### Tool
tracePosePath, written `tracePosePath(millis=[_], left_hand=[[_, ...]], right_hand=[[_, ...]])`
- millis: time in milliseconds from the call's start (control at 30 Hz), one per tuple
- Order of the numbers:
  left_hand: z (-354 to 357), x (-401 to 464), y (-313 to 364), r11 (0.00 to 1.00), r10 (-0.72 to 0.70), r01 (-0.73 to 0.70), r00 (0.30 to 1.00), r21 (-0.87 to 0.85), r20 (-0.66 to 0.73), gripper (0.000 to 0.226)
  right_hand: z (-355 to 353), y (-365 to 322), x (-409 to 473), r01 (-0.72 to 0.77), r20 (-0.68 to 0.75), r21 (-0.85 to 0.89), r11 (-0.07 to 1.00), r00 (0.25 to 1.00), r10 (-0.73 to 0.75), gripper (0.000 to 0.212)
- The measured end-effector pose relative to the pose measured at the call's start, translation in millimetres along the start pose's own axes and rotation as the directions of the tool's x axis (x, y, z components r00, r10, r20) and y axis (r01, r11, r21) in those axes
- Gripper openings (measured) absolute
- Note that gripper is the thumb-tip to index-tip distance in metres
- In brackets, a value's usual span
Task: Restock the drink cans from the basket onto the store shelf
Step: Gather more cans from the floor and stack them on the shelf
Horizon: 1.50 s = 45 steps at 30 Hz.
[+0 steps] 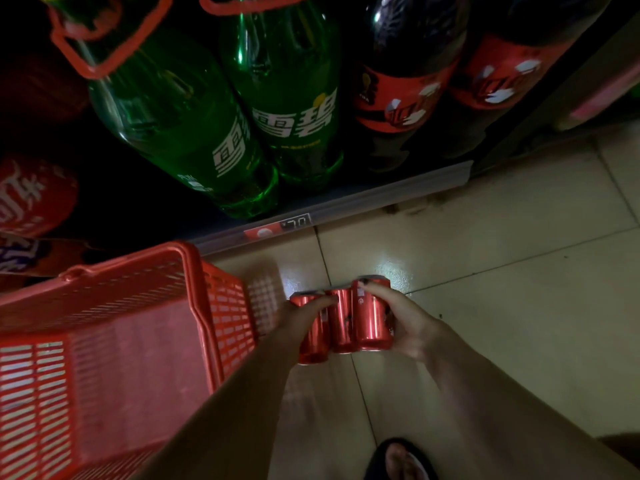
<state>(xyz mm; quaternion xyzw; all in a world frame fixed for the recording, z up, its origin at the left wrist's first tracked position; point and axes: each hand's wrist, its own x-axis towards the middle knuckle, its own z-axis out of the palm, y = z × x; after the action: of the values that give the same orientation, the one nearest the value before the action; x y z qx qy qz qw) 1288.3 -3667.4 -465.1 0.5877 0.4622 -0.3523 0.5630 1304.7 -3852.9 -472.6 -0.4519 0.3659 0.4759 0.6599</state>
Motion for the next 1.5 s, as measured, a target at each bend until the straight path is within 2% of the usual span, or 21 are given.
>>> tracePosePath(millis=[100,233,300,433,567,667,733,867,1067,1167,1233,1333,1500], left_hand=[[2.1,-3.9,-2.0,0.997,-0.027,0.033,0.996,-0.073,0.084,0.047],[4.9,-12.2,-3.2,0.997,-0.013,0.027,0.982,-0.074,0.190,0.067],[3.6,-17.3,-4.8,0.998,0.017,-0.005,0.982,-0.063,0.186,0.062],[2.6,-27.3,-4.5,0.994,0.088,-0.075,0.976,-0.075,0.199,0.049],[6.3,-42.7,14.9,0.979,0.193,-0.178,0.968,-0.102,0.161,0.046],[6.7,-71.1,47.0,0.967,0.250,-0.239,0.957,-0.090,0.148,0.053],[3.8,-105.4,70.7,0.936,0.348,-0.334,0.923,-0.108,0.166,0.058],[-17.5,-216.9,111.6,0.868,0.494,-0.472,0.850,-0.154,0.185,0.053],[-87.1,-444.3,165.7,0.766,0.643,-0.622,0.745,-0.164,0.177,0.046],[-137.0,-559.7,192.7,0.715,0.699,-0.681,0.699,-0.159,0.149,0.051],[-170.4,-637.2,212.7,0.665,0.746,-0.728,0.658,-0.167,0.104,0.055],[-221.7,-754.8,240.2,0.577,0.811,-0.799,0.585,-0.168,0.005,0.048],[-308.6,-916.0,271.4,0.440,0.881,-0.891,0.452,-0.113,-0.137,0.049]], right_hand=[[-1.3,0.4,-1.1,-0.012,0.023,-0.042,0.999,1.000,0.013,0.038],[3.5,10.3,-1.8,-0.003,-0.010,-0.085,0.996,1.000,0.002,0.058],[4.7,13.8,-4.7,0.012,0.002,-0.113,0.993,1.000,-0.012,0.064],[6.0,15.1,-12.6,0.088,0.040,-0.077,0.993,0.996,-0.085,0.056],[15.3,-1.1,-36.8,0.213,0.050,-0.011,0.977,0.976,-0.212,0.050],[31.3,-26.5,-79.3,0.353,0.028,-0.022,0.935,0.935,-0.352,0.047],[47.5,-43.0,-121.0,0.434,0.033,-0.040,0.900,0.901,-0.433,0.046],[93.5,-66.6,-232.9,0.573,0.039,-0.036,0.818,0.819,-0.572,0.040],[199.1,-92.0,-437.1,0.694,0.063,-0.081,0.715,0.720,-0.692,0.059],[270.7,-108.5,-547.6,0.744,0.136,-0.084,0.662,0.667,-0.732,0.062],[320.0,-121.4,-618.6,0.778,0.184,-0.098,0.620,0.627,-0.757,0.071],[392.1,-139.8,-717.7,0.818,0.282,-0.104,0.566,0.570,-0.772,0.090],[505.5,-162.1,-850.5,0.892,0.464,-0.129,0.433,0.440,-0.769,0.067]])
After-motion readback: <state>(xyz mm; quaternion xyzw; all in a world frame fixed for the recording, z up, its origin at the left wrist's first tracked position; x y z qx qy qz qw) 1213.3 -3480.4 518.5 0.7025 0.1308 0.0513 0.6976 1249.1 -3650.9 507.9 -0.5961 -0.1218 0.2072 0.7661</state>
